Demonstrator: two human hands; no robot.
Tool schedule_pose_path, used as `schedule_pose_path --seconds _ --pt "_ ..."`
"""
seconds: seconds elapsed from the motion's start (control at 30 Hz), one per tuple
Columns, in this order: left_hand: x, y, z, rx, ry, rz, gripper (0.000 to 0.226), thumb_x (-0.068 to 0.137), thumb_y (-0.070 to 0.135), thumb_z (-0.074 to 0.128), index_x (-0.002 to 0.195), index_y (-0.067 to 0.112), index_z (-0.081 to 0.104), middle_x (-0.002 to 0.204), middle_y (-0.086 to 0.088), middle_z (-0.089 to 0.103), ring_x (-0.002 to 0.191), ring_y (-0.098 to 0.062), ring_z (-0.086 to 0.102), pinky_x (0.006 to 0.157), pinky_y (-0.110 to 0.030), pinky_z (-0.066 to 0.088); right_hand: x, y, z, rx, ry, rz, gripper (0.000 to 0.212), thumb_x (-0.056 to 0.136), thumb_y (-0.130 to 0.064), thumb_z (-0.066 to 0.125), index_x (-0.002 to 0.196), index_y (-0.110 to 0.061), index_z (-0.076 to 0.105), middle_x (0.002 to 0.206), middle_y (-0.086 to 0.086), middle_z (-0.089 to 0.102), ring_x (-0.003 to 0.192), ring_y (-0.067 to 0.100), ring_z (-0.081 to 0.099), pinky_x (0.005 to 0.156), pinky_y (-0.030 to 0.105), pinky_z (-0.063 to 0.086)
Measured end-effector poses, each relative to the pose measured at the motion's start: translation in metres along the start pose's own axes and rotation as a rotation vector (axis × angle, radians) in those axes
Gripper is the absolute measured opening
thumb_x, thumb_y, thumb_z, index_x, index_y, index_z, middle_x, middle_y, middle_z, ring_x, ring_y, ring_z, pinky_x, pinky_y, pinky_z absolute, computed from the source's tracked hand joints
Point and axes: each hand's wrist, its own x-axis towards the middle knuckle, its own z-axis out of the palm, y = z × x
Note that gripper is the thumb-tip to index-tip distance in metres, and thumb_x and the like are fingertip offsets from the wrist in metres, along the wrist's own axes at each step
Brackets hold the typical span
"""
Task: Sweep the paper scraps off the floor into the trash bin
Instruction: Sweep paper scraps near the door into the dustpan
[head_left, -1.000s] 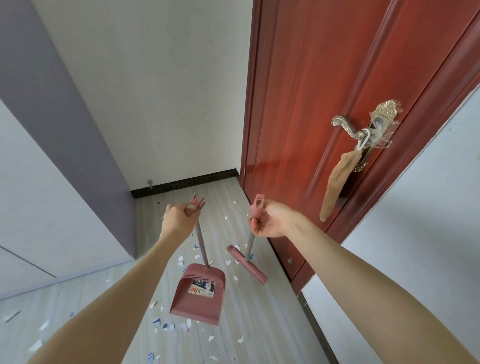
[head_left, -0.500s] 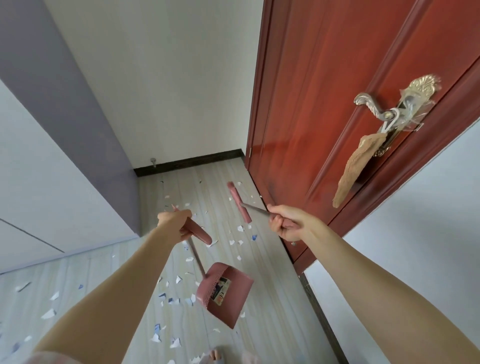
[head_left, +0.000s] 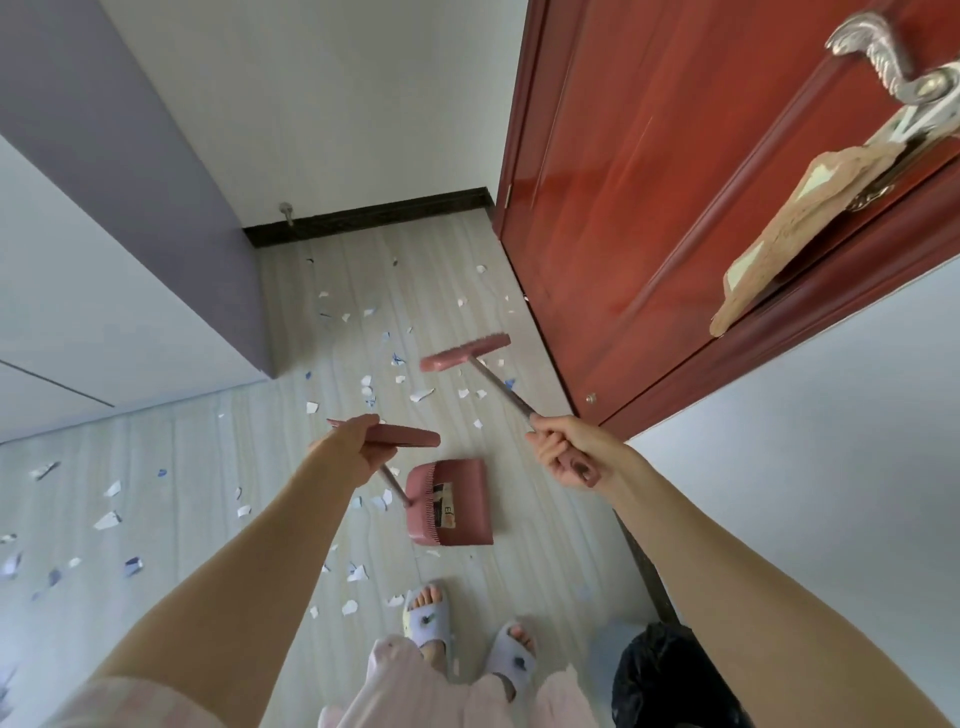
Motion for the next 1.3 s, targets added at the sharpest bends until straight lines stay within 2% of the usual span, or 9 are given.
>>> schedule_pose_path --seconds 0.2,0.37,0.43,0.57,0.73,1.0,1.1,1.17,1.3 --pt "0.011 -0.028 0.0 -0.067 0.178 -0.075 0.024 0.087 0.016 0.069 0.099 -0.001 0.055 0.081 -0.016 0.063 0.063 -0.021 0.059 0.037 -0.025 0.053 0.026 0.018 -0.009 -0.438 0.266 -0.008 0.027 0.098 -0.026 0.05 0.078 -0.008 0.049 0.052 0.0 0.047 0.042 0.004 0.041 0.04 0.012 0.032" --pt "0.007 -0.025 0.005 0.397 0.422 0.196 0.088 0.082 0.04 0.07 0.148 0.017 0.016 0.134 -0.018 0.04 0.116 -0.037 0.051 0.093 -0.044 0.045 0.019 0.017 -0.016 -1.004 0.441 -0.098 0.022 0.093 -0.01 0.041 0.081 -0.001 0.057 0.059 0.011 0.053 0.034 0.008 0.047 0.044 0.018 0.042" --pt "0.003 -0.025 0.007 0.752 0.475 0.378 0.081 0.089 0.044 0.058 0.152 0.026 0.009 0.15 -0.017 0.019 0.135 -0.038 0.03 0.105 -0.048 0.033 0.022 0.017 -0.019 -1.133 0.501 -0.127 0.021 0.087 -0.004 0.041 0.073 -0.002 0.056 0.061 0.012 0.059 0.045 0.015 0.053 0.059 0.023 0.049" --pt "0.004 -0.035 0.006 1.424 0.243 0.517 0.052 0.101 0.047 0.026 0.151 0.031 0.021 0.161 -0.003 -0.001 0.149 -0.028 -0.003 0.114 -0.063 -0.001 0.026 0.02 -0.029 -0.969 0.49 -0.014 0.014 0.086 -0.002 0.041 0.082 -0.001 0.054 0.048 0.008 0.057 0.041 0.017 0.05 0.053 0.022 0.048" --pt "0.003 -0.041 0.009 1.702 0.047 0.466 0.078 0.083 0.075 0.037 0.15 0.039 0.018 0.161 0.003 0.0 0.148 -0.03 -0.01 0.107 -0.071 -0.005 0.03 0.025 -0.029 -0.981 0.432 -0.018 0.036 0.089 -0.022 0.054 0.055 -0.009 0.049 0.058 0.011 0.047 0.046 0.017 0.041 0.054 0.027 0.037" --pt "0.008 -0.016 0.001 1.844 0.264 0.565 0.025 0.097 0.045 0.046 0.108 0.027 0.059 0.108 0.009 0.063 0.124 -0.02 0.047 0.102 -0.075 -0.01 0.031 0.011 -0.014 -0.934 0.493 -0.046 0.026 0.09 -0.019 0.058 0.068 -0.005 0.054 0.052 0.005 0.05 0.036 0.011 0.043 0.046 0.022 0.037" --pt "0.008 0.008 -0.003 1.654 0.294 0.601 0.035 0.097 0.051 0.042 0.103 0.02 0.058 0.104 0.004 0.067 0.106 -0.021 0.061 0.112 -0.057 0.017 0.033 0.0 -0.002 -0.98 0.516 -0.176 0.025 0.085 -0.01 0.053 0.061 -0.004 0.054 0.05 0.008 0.053 0.04 0.017 0.046 0.047 0.025 0.04" --pt "0.006 0.03 -0.005 1.539 0.34 0.636 0.043 0.097 0.053 0.04 0.109 0.016 0.056 0.108 -0.002 0.066 0.101 -0.026 0.063 0.09 -0.038 0.042 0.035 -0.006 0.004 -0.972 0.547 -0.237 0.025 0.084 -0.008 0.048 0.06 -0.004 0.052 0.05 0.01 0.053 0.043 0.02 0.047 0.05 0.028 0.042" --pt "0.006 0.069 -0.011 1.27 0.347 0.639 0.042 0.095 0.051 0.044 0.1 0.011 0.057 0.094 -0.007 0.067 0.086 -0.03 0.067 0.072 -0.033 0.05 0.036 -0.015 0.014 -1.039 0.579 -0.151 0.028 0.089 -0.005 0.04 0.062 -0.002 0.049 0.05 0.009 0.055 0.047 0.022 0.053 0.052 0.025 0.049"
